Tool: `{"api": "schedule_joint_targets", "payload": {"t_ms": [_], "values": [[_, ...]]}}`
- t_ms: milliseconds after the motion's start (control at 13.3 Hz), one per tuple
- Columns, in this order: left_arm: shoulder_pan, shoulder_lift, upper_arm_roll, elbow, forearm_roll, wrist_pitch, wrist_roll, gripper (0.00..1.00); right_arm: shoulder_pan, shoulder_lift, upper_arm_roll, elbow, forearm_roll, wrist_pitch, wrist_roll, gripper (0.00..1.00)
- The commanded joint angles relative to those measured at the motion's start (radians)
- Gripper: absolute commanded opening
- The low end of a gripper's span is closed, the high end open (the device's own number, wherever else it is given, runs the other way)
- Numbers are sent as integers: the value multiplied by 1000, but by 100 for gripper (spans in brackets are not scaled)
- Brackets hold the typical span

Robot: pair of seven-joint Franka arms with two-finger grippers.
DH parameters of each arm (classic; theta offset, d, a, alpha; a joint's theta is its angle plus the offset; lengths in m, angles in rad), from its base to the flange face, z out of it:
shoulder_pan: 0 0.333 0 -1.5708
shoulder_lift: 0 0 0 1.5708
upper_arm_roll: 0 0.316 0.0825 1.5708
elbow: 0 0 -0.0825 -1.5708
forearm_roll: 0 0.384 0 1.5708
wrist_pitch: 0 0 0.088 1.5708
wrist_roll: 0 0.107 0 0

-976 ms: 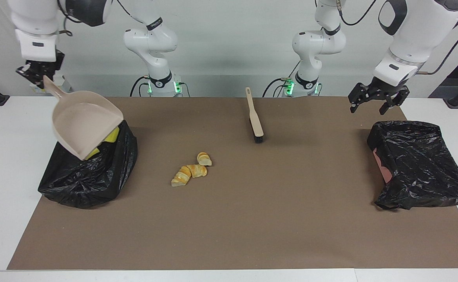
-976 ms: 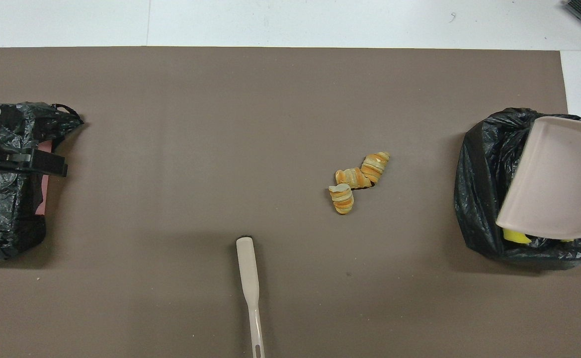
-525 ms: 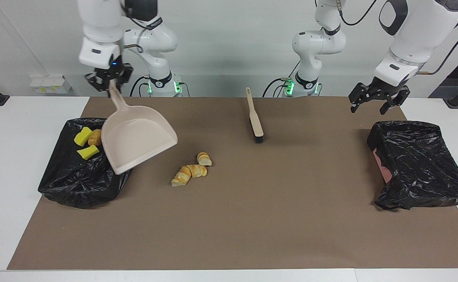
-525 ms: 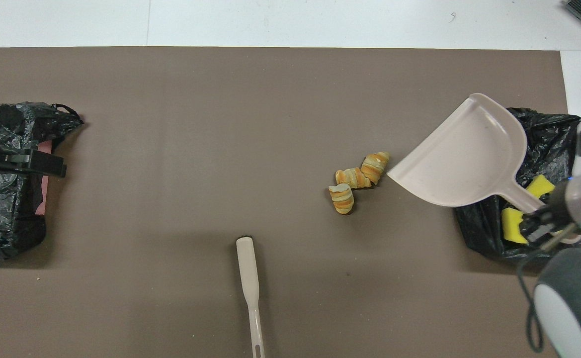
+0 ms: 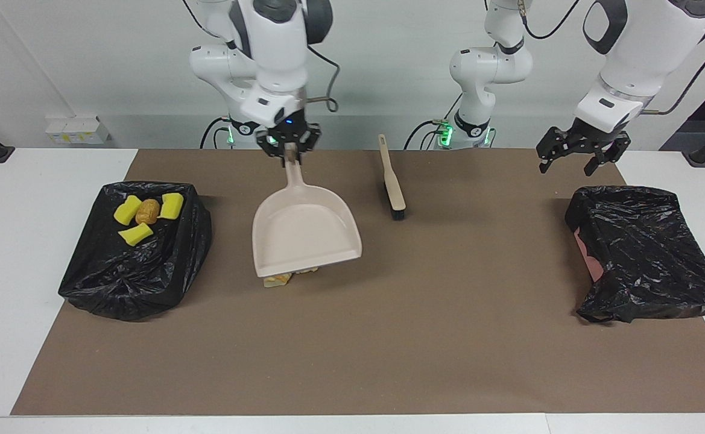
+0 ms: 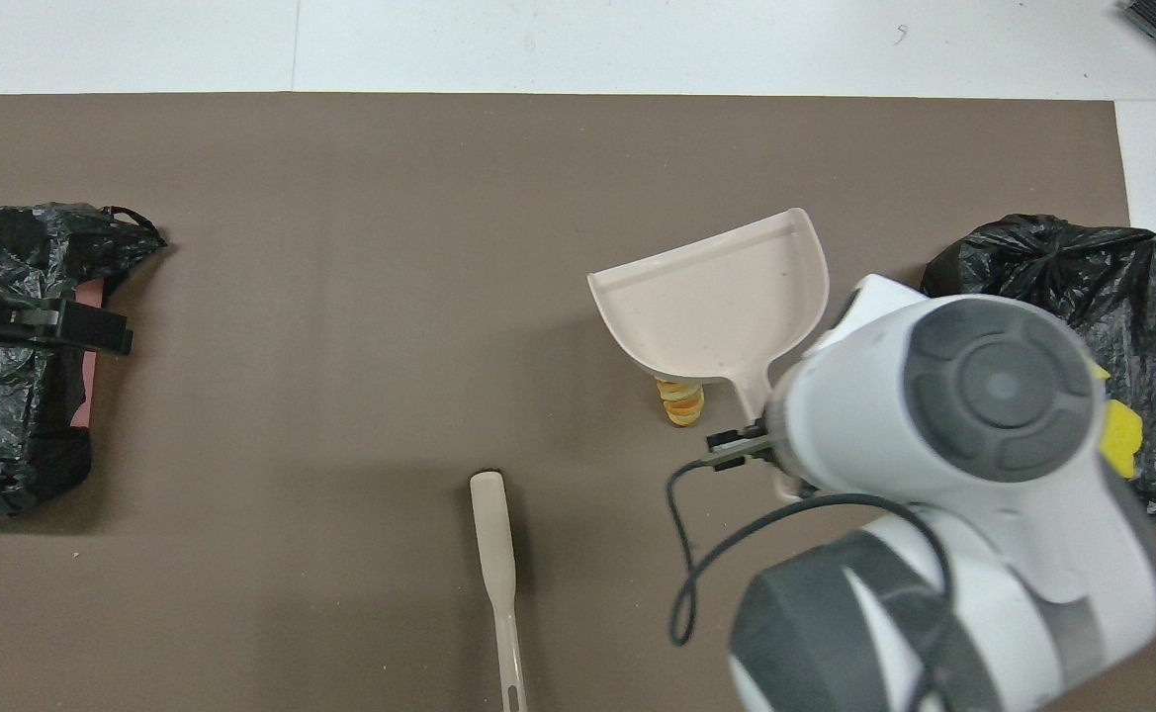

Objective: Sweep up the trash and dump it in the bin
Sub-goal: 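Bring the empty dustpan back and set it down with the right gripper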

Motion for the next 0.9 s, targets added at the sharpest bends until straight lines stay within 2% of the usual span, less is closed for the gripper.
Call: {"api": "schedule_joint_targets", "payload": {"t_ms": [0,225,300,375,450,675,826], "values": [[11,-24,-5,-23,15,-13,13,100,124,155,-3,68,3,137,216,0],[11,-29,-5,-29,15,-13,13,100,233,334,-11,215,-22,165,319,0],[11,-32,-5,-35,15,-10,13,100,248,391,-8,256,-78,167,369,0],[11,-33,-5,-35,15,-11,15,100,249,428,-3,268,-126,193,411,0],[11,-38,-5,-41,15,-12,15,100,267,466,-3,267,-157,273,445,0],[11,-42,-5,-49,15,-12,15,100,272,525,-5,262,-205,398,449,0],[11,-44,-5,-58,15,-10,15,100,274,554,-5,262,-206,435,456,11]]}}
